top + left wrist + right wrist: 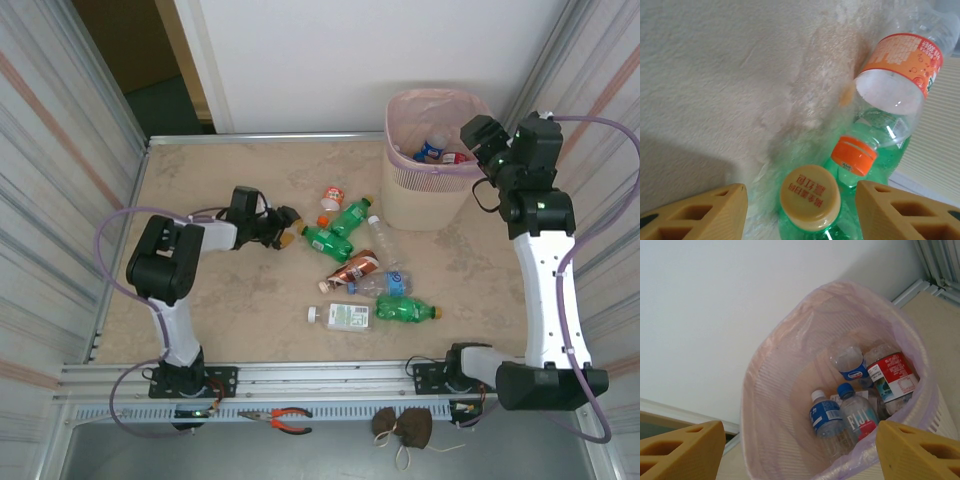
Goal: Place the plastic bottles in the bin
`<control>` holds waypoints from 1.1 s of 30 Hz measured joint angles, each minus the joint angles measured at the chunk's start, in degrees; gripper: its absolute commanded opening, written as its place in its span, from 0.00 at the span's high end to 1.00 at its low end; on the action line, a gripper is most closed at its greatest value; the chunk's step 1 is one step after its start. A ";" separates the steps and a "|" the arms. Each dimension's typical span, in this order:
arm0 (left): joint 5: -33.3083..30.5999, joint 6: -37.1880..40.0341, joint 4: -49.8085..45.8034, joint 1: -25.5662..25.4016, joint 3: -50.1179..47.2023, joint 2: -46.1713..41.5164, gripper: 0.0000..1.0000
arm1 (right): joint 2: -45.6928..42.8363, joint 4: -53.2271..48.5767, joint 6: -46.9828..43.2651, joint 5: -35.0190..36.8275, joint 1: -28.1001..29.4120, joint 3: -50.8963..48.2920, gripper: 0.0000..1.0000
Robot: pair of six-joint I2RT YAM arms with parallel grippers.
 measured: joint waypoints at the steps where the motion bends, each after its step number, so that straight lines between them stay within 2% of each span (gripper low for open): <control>1: 0.24 -0.28 0.57 0.00 0.13 0.37 0.42 | -0.11 -0.11 0.00 0.00 0.00 0.00 0.22; 9: 2.01 -3.67 5.44 -0.09 0.46 2.64 0.49 | -1.07 -0.74 -0.24 0.04 -0.02 0.00 0.23; 22: 2.32 -6.08 7.67 -0.52 0.57 3.06 0.59 | -1.81 -1.09 -0.85 0.24 -0.02 0.00 0.23; 33: 2.73 -6.21 7.87 -0.76 1.03 4.00 0.55 | -2.69 -1.16 -0.87 0.33 -0.02 0.00 0.24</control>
